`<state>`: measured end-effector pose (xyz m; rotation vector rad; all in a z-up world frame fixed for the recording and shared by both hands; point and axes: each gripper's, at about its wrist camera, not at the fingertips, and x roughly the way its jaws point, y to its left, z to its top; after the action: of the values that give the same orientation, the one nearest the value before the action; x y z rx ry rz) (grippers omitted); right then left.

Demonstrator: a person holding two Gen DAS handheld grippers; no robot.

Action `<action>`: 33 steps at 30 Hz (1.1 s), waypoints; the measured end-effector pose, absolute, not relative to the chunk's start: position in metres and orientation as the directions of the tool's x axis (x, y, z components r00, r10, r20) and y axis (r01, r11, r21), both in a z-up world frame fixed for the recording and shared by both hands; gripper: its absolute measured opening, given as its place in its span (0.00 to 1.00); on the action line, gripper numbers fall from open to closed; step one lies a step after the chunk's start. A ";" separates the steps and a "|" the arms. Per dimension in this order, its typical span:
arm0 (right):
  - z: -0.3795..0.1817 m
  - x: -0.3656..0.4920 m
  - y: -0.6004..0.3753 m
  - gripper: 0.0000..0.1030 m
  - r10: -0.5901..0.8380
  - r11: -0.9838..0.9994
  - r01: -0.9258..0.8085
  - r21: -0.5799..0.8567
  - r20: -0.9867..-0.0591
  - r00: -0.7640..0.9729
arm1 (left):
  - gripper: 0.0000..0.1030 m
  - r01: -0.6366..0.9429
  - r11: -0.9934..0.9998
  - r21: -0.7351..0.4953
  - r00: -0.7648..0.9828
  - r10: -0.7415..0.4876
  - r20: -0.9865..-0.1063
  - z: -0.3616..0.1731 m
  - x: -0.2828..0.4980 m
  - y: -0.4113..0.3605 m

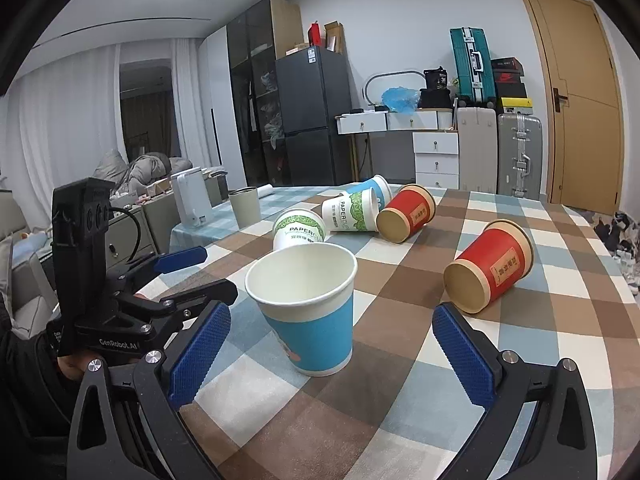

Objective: Flip cup upright

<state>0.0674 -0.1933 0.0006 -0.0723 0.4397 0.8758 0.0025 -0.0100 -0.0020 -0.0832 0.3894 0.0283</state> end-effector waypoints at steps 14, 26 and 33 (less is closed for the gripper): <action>0.000 0.068 -0.195 1.00 0.733 0.639 -0.758 0.126 -0.399 0.551 | 0.99 -0.047 0.996 -0.079 0.922 0.013 -0.386 -0.005 0.006 -0.009; 0.000 0.068 -0.195 1.00 0.733 0.639 -0.758 0.127 -0.400 0.551 | 0.99 -0.047 0.996 -0.080 0.922 0.012 -0.386 -0.005 0.006 -0.009; 0.000 0.068 -0.195 1.00 0.733 0.639 -0.759 0.126 -0.400 0.550 | 0.99 -0.047 0.996 -0.079 0.922 0.013 -0.386 -0.005 0.006 -0.009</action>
<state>0.0678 -0.1949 -0.0001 -0.0637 0.4432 0.8831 0.0058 -0.0091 -0.0049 -0.0874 0.3953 0.0307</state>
